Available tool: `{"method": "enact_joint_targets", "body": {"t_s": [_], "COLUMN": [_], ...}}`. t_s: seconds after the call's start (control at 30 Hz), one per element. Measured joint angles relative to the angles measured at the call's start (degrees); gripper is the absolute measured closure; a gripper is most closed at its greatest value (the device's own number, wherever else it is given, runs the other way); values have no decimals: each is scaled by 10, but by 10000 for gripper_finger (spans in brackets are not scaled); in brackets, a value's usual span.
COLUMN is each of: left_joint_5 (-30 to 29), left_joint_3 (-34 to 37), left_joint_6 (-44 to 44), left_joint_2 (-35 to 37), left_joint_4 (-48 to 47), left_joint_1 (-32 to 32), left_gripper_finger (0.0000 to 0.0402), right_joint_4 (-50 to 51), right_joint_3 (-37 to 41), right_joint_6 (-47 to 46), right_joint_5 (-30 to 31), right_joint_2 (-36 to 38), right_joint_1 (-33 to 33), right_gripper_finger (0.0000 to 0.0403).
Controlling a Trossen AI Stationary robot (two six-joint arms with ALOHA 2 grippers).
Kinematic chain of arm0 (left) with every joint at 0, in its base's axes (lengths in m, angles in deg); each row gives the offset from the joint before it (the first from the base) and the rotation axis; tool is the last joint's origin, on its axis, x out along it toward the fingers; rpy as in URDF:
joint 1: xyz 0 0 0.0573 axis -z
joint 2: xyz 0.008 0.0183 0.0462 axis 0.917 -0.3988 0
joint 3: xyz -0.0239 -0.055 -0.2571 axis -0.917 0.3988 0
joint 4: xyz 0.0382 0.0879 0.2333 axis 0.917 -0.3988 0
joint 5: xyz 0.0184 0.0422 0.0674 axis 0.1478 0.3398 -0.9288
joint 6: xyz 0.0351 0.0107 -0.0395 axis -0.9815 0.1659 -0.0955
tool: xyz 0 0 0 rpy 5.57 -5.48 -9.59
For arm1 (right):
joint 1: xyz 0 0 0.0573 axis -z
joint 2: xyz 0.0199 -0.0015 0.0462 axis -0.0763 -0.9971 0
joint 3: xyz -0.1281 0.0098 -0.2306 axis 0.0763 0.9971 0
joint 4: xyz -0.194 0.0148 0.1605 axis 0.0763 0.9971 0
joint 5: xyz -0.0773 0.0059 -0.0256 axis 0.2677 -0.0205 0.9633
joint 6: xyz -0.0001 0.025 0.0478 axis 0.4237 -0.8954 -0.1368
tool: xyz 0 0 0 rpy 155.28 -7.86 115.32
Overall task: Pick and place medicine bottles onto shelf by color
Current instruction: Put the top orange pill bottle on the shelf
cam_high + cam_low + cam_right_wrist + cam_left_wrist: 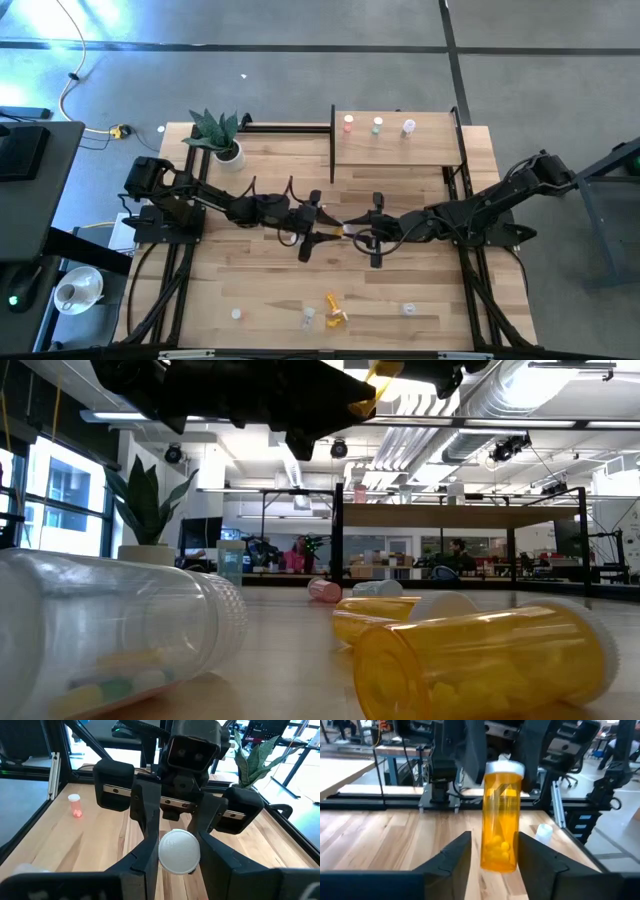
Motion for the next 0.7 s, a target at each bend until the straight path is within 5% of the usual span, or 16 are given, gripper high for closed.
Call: {"method": "enact_joint_targets", "body": {"t_s": [0.3,0.7], "left_joint_5": [-26,-37], "left_joint_3": [0,1], "left_joint_6": [4,-18], "left_joint_2": [16,140], "left_joint_4": [-38,-234], "left_joint_1": [0,-7], "left_gripper_finger": [181,172], "right_joint_4": [5,10], "right_joint_3": [0,0], "right_joint_6": [2,82], "right_joint_5": [40,180], "right_joint_2": [4,104], "right_joint_1": [0,46], "right_gripper_finger": [301,301]}}
